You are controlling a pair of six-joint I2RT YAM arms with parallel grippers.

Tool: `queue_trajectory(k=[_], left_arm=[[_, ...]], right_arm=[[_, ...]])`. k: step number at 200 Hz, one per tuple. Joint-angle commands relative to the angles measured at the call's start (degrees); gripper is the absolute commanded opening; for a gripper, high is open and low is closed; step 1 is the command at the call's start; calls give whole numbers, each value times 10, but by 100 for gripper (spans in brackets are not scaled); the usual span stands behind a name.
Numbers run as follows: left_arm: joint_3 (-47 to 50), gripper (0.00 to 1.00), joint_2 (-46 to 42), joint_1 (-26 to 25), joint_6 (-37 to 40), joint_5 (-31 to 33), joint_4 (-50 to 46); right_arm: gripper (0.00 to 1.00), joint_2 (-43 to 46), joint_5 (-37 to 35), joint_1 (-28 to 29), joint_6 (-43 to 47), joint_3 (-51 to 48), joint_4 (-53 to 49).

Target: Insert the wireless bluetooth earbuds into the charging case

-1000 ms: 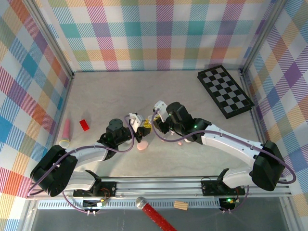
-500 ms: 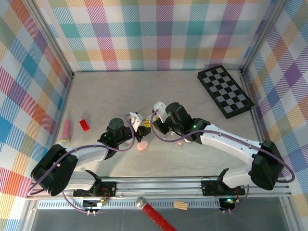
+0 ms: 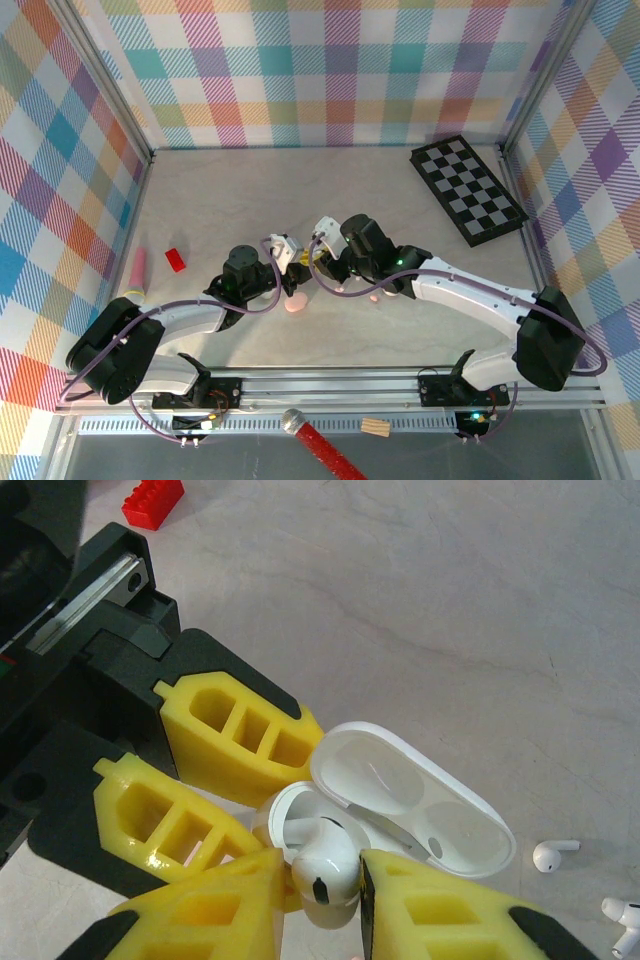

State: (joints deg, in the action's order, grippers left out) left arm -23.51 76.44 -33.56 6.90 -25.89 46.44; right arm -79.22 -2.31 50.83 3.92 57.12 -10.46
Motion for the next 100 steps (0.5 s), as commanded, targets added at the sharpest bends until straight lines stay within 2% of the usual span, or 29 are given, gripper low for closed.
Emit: queue_trajectory(k=[1,22,42,69,100], left_arm=[[-13,0,-10,4,-5,-9,19],[-9,0,-13,4,-6,-7,20],[-3,0,-13,4,-11,-4,30],[2,0,-9,6,-17,2,43],[18,0,1,9,-24,8,84]], right_arm=[[27,-3,15,5,5,11,-1],[28,11,9,5,-5,2,11],[51,32,1,0,-16,-12,22],[62,75,29,-27,-56,-41,47],[69,114,97,-92,-141,-90,102]])
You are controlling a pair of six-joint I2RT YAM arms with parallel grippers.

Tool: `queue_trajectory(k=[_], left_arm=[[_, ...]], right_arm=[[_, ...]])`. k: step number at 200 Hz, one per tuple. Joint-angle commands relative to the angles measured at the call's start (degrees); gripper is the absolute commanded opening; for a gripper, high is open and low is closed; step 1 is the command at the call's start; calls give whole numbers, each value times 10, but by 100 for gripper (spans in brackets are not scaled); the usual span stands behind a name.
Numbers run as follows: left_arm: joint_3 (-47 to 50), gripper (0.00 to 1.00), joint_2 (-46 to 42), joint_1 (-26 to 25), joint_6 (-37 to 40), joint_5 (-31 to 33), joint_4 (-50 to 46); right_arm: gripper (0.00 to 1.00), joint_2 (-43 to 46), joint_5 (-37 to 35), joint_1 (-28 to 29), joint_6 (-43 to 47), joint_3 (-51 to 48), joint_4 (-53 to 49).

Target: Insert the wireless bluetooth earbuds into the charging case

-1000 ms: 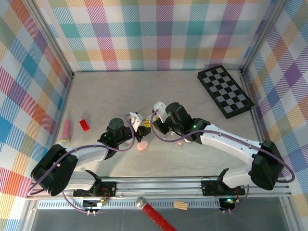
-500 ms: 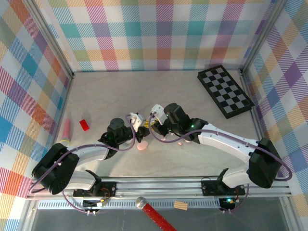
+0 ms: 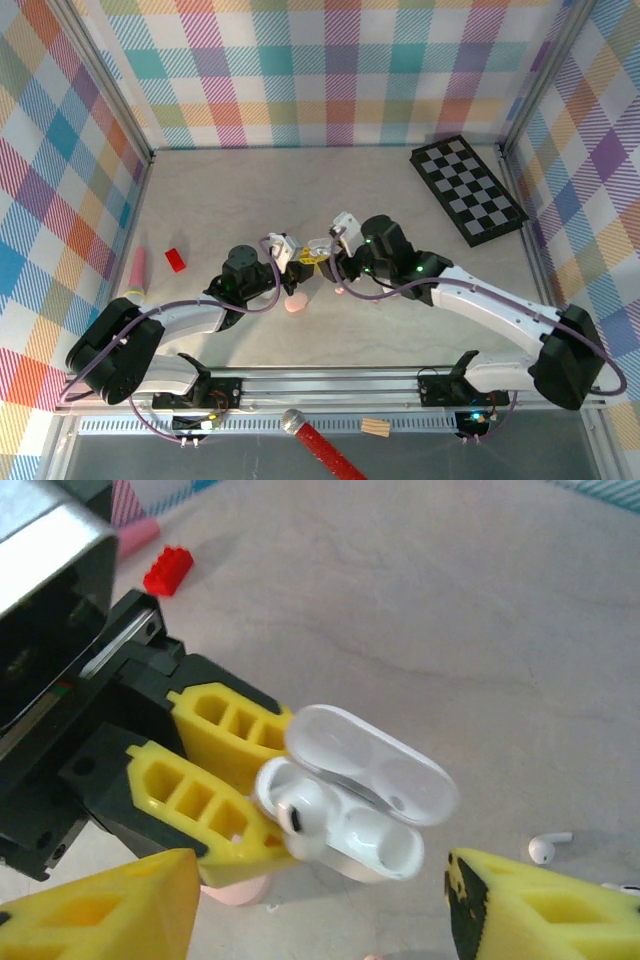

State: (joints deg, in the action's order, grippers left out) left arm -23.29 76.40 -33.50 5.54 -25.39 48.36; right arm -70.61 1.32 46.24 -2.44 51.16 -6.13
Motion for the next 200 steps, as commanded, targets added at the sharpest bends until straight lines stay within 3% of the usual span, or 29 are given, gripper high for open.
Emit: queue_trajectory(k=[1,38,65,96,150,200], left_arm=[[17,0,1,8,-11,3,66],[29,0,6,12,-18,-6,96],[31,0,9,14,-16,-6,97],[29,0,16,15,-16,-10,100],[27,0,17,16,-17,-11,102],[24,0,8,16,-18,-18,93]], right_arm=[[69,29,63,-49,-80,-32,60],[69,34,98,-124,-179,-54,76],[68,23,146,-134,-173,-41,67],[62,-5,179,-92,-112,-5,37],[30,-56,177,-40,-83,35,20],[25,-81,163,-32,-78,50,13]])
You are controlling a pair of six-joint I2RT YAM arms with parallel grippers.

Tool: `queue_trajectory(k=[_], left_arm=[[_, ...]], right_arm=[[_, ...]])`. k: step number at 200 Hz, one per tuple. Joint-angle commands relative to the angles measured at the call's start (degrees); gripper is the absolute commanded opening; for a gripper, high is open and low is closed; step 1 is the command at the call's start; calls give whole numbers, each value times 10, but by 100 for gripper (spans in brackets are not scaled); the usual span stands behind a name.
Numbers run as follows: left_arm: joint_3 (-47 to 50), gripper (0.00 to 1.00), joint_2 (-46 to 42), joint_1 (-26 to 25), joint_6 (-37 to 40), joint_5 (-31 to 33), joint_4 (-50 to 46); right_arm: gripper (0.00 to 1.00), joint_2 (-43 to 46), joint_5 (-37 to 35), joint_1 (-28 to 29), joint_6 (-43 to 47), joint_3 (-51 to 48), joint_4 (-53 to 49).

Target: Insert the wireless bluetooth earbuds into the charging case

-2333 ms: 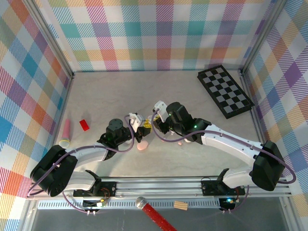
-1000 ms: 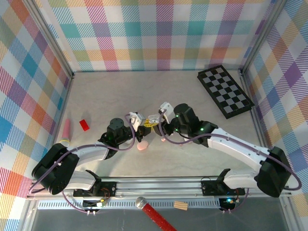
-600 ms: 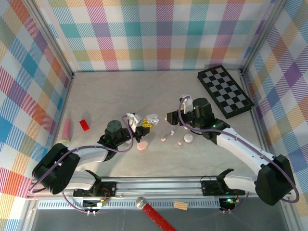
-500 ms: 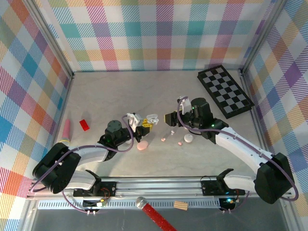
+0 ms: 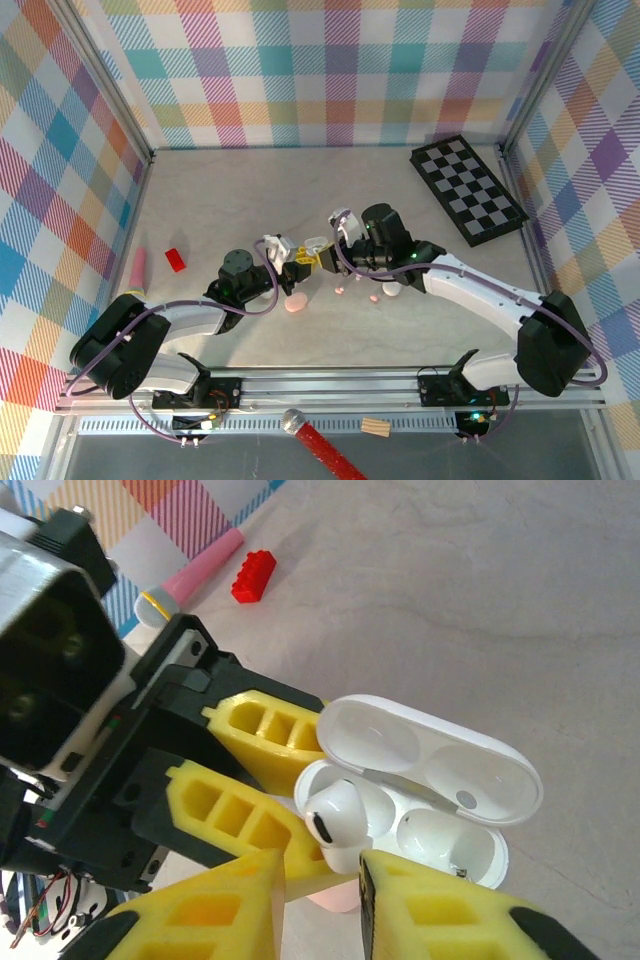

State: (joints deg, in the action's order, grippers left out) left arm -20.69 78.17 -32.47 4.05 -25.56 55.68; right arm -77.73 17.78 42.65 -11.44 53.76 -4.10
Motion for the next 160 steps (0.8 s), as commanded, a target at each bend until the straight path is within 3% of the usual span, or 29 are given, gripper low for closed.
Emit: queue_trajectory(k=[1,71,121,160], left_arm=[[-2,0,-10,6,-3,-16,20],[-4,0,-19,6,-3,-23,11],[-5,0,-22,6,-4,-21,10],[-5,0,-14,7,-7,-23,22]], right_arm=[[25,-10,-2,4,12,25,-7],[20,-15,-71,5,21,40,-17],[22,-6,-68,4,29,43,-19],[26,2,-4,5,34,31,-10]])
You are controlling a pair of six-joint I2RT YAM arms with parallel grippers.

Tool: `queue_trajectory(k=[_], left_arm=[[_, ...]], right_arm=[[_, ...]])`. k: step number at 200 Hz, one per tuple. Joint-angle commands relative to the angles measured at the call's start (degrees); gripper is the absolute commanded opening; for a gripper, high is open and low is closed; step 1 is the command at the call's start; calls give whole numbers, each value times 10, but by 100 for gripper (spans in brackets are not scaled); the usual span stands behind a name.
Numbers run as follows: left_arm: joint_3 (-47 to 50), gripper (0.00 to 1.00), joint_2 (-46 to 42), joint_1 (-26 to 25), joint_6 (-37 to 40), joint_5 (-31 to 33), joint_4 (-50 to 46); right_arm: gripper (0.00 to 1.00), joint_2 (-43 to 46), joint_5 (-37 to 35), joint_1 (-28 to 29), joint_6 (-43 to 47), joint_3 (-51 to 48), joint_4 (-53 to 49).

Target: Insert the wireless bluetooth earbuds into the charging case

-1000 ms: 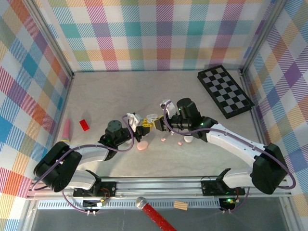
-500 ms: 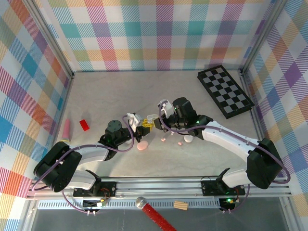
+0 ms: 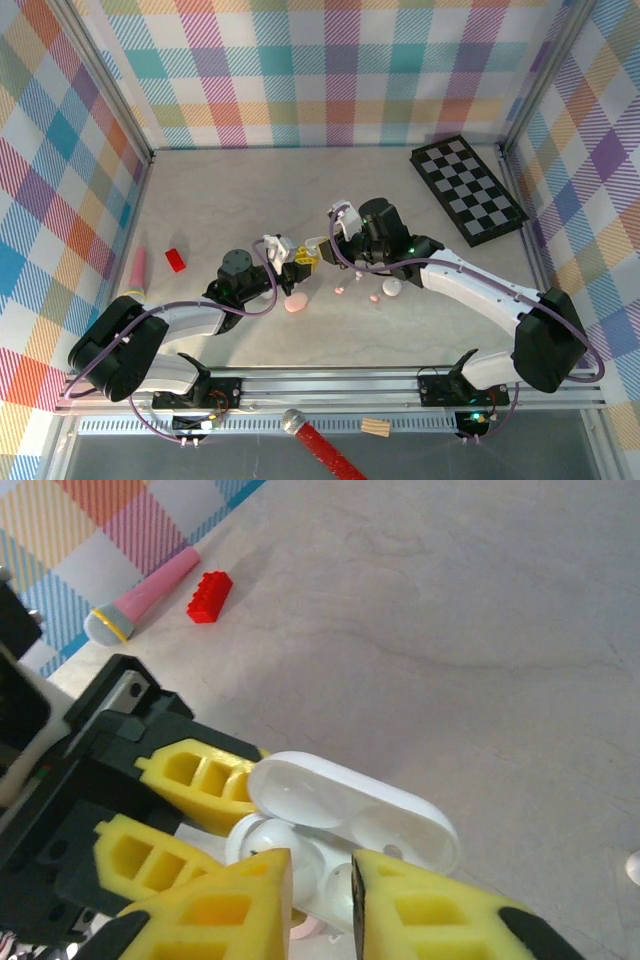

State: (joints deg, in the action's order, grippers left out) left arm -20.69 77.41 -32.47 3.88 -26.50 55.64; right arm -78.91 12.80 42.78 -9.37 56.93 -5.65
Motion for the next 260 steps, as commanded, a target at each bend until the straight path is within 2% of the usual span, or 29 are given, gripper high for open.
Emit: queue_trajectory(k=[1,22,62,101,135,162,178,208,232,260], left_arm=[[-5,0,-6,7,-5,-13,23],[-7,0,-2,7,-7,-19,27],[0,0,-8,7,-6,-26,33],[5,0,-17,7,-6,-22,30],[9,0,-15,10,-3,-15,32],[22,0,-9,21,-3,-11,52],[29,0,-8,28,-7,-14,66],[36,0,-9,33,-5,-17,81],[40,0,-4,33,-6,-23,95],[47,0,-3,33,-5,-25,108]], right_arm=[[27,13,47,3,14,-1,6],[24,2,45,5,3,0,8],[17,-15,-8,5,-5,11,3],[18,-13,-26,4,-7,11,0],[19,29,-35,2,-16,-15,22],[30,69,-61,-24,-55,-54,54],[43,82,-84,-55,-93,-76,62],[57,53,-97,-120,-135,-65,17],[59,-22,-96,-152,-127,2,-74],[54,-130,-91,-181,-120,87,-179]])
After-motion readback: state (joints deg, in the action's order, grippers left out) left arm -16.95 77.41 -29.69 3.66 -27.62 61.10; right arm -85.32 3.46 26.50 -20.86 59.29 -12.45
